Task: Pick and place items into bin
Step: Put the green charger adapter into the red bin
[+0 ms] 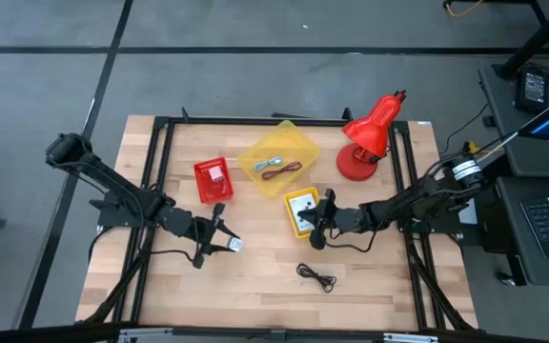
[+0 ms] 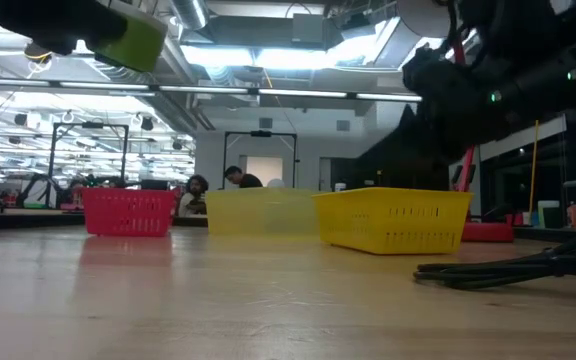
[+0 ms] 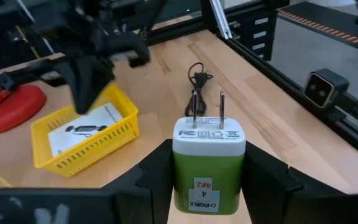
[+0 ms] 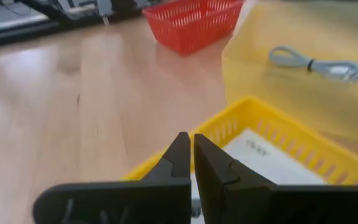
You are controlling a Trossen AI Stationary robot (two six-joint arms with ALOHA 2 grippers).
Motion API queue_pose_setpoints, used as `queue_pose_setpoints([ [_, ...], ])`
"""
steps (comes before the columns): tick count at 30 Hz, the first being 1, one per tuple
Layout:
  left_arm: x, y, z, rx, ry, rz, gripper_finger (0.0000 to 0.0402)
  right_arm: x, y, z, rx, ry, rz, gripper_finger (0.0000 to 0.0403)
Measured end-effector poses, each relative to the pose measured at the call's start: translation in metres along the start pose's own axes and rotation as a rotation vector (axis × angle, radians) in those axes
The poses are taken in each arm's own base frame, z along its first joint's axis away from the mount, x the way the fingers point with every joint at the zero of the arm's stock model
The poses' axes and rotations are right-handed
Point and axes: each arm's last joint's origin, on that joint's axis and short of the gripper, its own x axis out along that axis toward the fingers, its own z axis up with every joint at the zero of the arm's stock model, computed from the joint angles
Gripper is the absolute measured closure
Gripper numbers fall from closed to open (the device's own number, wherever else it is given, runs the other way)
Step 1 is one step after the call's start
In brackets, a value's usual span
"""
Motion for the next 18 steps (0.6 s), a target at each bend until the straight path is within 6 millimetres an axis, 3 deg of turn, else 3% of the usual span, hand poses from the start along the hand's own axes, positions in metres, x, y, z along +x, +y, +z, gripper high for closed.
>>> queue_pose_setpoints([
  [6,0.001,0.005,0.000,-0.044,-0.001,0.050,0.0257,0.002,0.012,-0.009,-0.029,-0.032,0.052,0.0398],
  [18,0.000,0.007,0.001,-0.110,-0.015,0.139,0.0257,-0.017,0.035,-0.004,-0.092,-0.100,0.167,0.0398],
])
